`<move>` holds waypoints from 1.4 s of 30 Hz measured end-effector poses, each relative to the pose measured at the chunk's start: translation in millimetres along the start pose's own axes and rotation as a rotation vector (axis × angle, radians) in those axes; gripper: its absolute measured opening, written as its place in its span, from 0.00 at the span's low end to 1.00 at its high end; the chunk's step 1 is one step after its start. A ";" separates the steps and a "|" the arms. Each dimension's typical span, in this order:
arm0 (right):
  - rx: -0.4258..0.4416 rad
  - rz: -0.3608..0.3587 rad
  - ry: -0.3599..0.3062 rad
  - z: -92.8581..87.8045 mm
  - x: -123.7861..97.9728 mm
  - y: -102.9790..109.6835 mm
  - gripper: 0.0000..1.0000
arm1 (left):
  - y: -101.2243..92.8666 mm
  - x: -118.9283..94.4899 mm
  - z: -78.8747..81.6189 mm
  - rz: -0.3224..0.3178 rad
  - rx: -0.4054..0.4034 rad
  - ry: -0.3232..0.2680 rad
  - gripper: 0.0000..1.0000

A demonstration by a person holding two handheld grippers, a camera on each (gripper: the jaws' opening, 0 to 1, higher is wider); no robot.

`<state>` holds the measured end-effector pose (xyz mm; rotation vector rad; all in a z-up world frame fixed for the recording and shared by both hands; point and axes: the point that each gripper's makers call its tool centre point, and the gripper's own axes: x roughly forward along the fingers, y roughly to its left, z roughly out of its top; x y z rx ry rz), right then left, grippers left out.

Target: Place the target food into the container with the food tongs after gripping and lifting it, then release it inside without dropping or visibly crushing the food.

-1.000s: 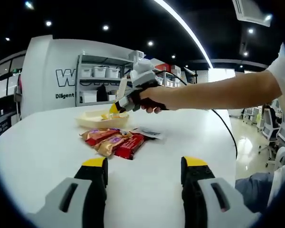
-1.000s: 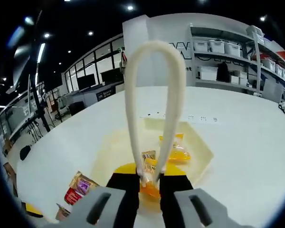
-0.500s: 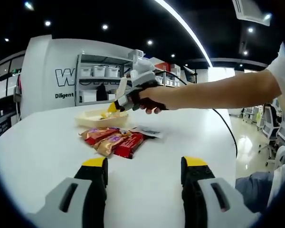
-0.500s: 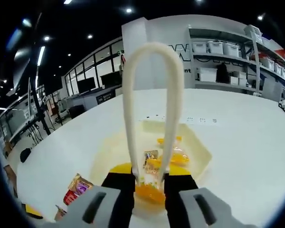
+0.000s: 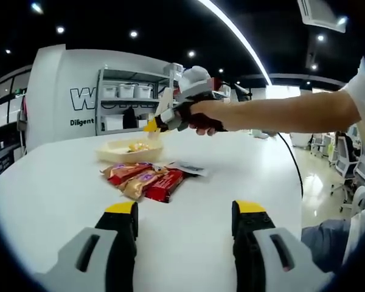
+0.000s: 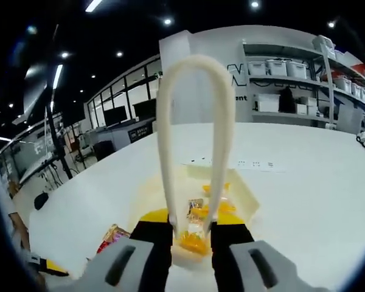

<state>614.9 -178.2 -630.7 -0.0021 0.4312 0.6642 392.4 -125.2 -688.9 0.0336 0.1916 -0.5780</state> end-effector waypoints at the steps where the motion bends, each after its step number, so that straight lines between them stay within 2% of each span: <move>1: -0.007 0.008 0.001 -0.2 -5.9 3.2 0.18 | -0.4 0.0 0.1 -0.002 -0.002 0.000 0.62; 3: -0.011 0.024 0.002 -0.2 -12.1 5.5 0.18 | -0.9 -0.1 0.0 -0.004 -0.005 0.001 0.62; 11: -0.014 0.093 0.028 -23.4 -46.8 31.4 0.18 | -1.5 -1.2 1.0 -0.002 -0.014 -0.002 0.62; 18: -0.035 0.112 0.059 -45.2 -61.2 40.7 0.19 | -3.3 -1.8 0.9 -0.001 0.001 -0.002 0.62; 27: -0.083 0.142 0.115 -75.5 -70.0 53.8 0.19 | -4.5 -1.5 -0.5 -0.005 0.003 0.006 0.62; 34: -0.102 0.147 0.135 -87.0 -67.7 57.9 0.20 | -4.5 -1.7 -1.0 -0.005 0.005 0.008 0.62; 42: -0.104 0.136 0.127 -89.3 -66.9 54.0 0.21 | -4.1 -1.9 -0.9 -0.006 0.004 0.008 0.62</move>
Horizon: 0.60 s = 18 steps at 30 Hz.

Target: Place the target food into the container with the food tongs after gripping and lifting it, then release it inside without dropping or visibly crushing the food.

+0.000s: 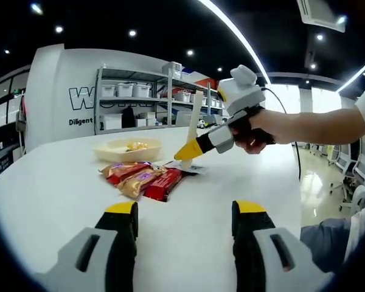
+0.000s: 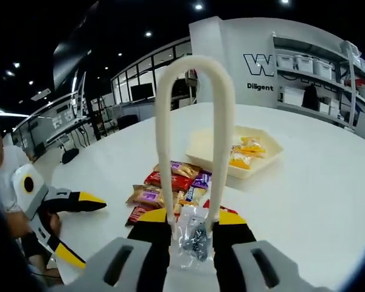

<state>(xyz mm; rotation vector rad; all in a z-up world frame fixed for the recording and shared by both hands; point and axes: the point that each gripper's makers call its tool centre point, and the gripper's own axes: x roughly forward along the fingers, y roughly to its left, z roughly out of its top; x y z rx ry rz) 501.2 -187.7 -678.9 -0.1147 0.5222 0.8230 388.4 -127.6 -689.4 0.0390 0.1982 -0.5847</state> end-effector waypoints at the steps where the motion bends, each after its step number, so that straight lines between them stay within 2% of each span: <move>1: -0.006 -0.002 0.002 0.0 0.4 0.0 0.21 | 0.3 -0.1 0.1 0.000 0.001 0.000 0.62; 5: -0.029 -0.011 0.015 -1.2 0.1 1.8 0.20 | 0.1 0.0 0.0 -0.001 0.002 0.000 0.61; 14: 0.029 -0.016 0.049 -4.4 1.2 -6.4 0.12 | 0.5 0.0 0.3 0.001 0.004 -0.002 0.61; 18: 0.052 -0.008 0.042 -5.2 0.9 -6.2 0.14 | 0.3 -0.1 0.2 0.002 0.004 -0.002 0.61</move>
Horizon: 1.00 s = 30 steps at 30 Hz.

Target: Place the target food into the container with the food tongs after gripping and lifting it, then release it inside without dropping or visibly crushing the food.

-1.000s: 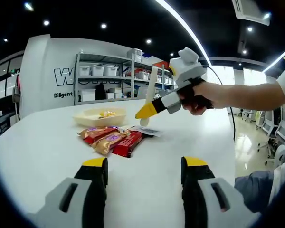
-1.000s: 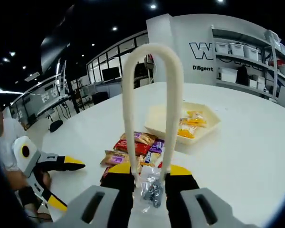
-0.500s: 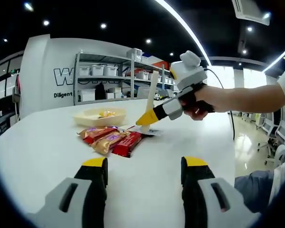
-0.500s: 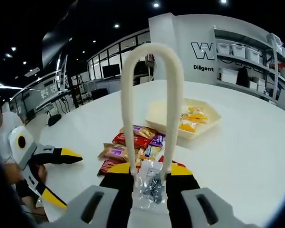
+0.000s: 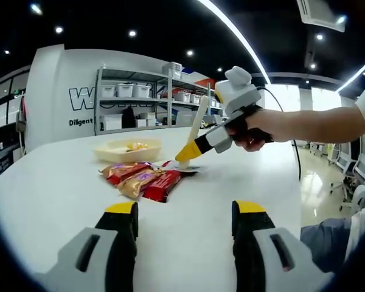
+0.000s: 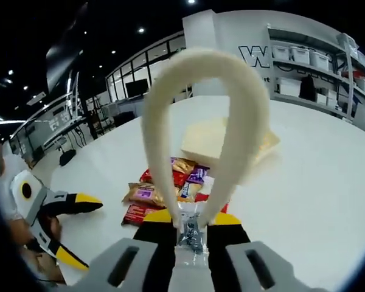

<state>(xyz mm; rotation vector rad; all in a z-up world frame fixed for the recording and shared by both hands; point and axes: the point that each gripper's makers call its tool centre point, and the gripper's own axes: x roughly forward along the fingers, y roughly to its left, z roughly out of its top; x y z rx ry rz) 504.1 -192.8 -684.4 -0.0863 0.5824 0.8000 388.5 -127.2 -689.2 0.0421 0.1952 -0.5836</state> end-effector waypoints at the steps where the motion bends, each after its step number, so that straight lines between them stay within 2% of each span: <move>1: 0.011 0.010 -0.008 0.8 -0.2 0.9 0.15 | -0.1 -0.1 -0.1 0.000 -0.001 0.001 0.61; 3: 0.039 0.018 -0.013 1.6 -1.0 1.9 0.15 | 0.0 -0.2 0.1 0.000 -0.001 0.000 0.61; 8: -0.026 -0.002 -0.018 4.5 -9.8 4.2 0.15 | -0.5 -0.1 0.4 -0.001 0.001 -0.001 0.61; 14: -0.131 -0.004 0.010 -0.4 -19.0 16.2 0.17 | -1.0 0.2 1.0 -0.003 0.002 -0.004 0.61; 21: -0.252 -0.023 0.028 -3.8 -16.4 32.0 0.18 | -1.2 -0.3 1.8 -0.004 0.002 -0.009 0.61; 27: -0.448 -0.105 0.048 -11.4 -12.4 35.5 0.18 | -1.7 -0.9 2.5 -0.006 0.002 -0.014 0.61; 30: -0.446 -0.118 0.064 -13.4 -6.4 30.3 0.15 | -2.2 -1.0 2.4 -0.007 0.002 -0.013 0.61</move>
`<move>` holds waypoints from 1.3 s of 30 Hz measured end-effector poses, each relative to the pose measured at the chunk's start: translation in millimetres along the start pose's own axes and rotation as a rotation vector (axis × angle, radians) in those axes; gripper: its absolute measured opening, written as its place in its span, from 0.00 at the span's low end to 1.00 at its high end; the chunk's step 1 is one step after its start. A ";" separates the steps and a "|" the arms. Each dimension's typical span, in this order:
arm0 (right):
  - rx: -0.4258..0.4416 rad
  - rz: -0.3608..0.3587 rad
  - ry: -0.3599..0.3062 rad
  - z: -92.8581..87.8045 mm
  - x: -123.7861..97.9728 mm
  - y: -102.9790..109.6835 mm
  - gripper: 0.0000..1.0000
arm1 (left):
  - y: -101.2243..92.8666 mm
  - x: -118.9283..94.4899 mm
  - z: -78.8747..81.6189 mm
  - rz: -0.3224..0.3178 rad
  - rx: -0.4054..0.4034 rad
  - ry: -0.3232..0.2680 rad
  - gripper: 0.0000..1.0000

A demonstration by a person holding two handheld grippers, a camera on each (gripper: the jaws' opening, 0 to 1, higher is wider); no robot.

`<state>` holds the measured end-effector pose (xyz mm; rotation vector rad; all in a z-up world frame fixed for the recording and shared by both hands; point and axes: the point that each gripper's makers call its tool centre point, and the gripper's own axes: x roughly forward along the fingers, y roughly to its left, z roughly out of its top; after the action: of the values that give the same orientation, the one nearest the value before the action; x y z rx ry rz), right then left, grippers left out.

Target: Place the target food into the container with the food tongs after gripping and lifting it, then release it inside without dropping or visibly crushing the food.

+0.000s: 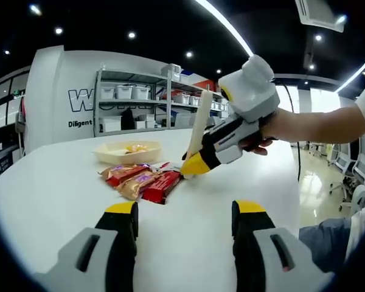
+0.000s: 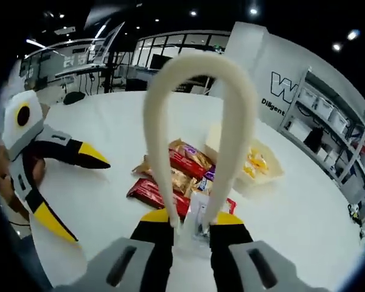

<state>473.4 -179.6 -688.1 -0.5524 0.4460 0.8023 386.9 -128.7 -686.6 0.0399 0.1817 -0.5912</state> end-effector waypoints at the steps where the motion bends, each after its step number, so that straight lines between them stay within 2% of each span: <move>1: -0.004 -0.010 -0.008 1.1 -3.0 -3.5 0.14 | -0.1 0.0 0.1 0.000 0.000 0.000 0.61; 3: 0.022 -0.012 -0.009 1.8 -5.5 -6.4 0.10 | -0.5 -0.1 0.1 -0.001 0.000 0.000 0.61; 5: 0.086 -0.005 -0.019 4.0 -6.4 -11.2 0.08 | -0.6 -0.1 0.3 -0.001 0.001 -0.001 0.61; 8: 0.131 -0.005 -0.033 5.3 -9.2 -20.2 0.07 | -0.5 -0.2 0.2 -0.001 0.000 0.000 0.61; 10: 0.193 0.006 -0.043 5.0 -14.4 -21.0 0.06 | -0.5 -0.1 0.0 0.000 0.000 0.001 0.61; 15: 0.490 0.081 -0.097 10.5 -26.6 -35.5 0.07 | -0.8 -0.1 -0.7 0.001 0.000 0.006 0.61; 17: 0.536 0.077 -0.096 7.3 -30.0 -47.3 0.07 | -0.9 -0.1 -0.8 0.001 0.002 0.007 0.61; 21: 0.518 0.034 -0.098 -2.2 -35.8 -68.0 0.09 | -0.7 0.1 -1.0 0.001 0.001 0.008 0.61; 24: 0.478 0.008 -0.092 -5.3 -36.5 -70.3 0.11 | -0.3 0.0 -1.2 0.001 -0.001 0.009 0.61; 28: 0.435 0.015 -0.093 -1.0 -31.0 -56.6 0.14 | -0.3 0.1 -1.6 0.002 0.002 0.012 0.61; 30: 0.402 0.038 -0.094 3.6 -24.4 -43.3 0.16 | 0.2 0.2 -1.8 0.002 0.002 0.013 0.61; 33: 0.341 0.041 -0.098 7.2 -18.6 -36.3 0.17 | 0.7 -0.2 -2.0 0.002 -0.001 0.014 0.61; 39: 0.293 0.071 -0.103 7.4 -17.2 -22.0 0.17 | 0.4 -0.1 -1.4 -0.004 -0.002 0.010 0.61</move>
<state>480.9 -196.9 -666.3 -0.2232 0.4797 0.8125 386.8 -128.2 -687.9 0.0405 0.1925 -0.5944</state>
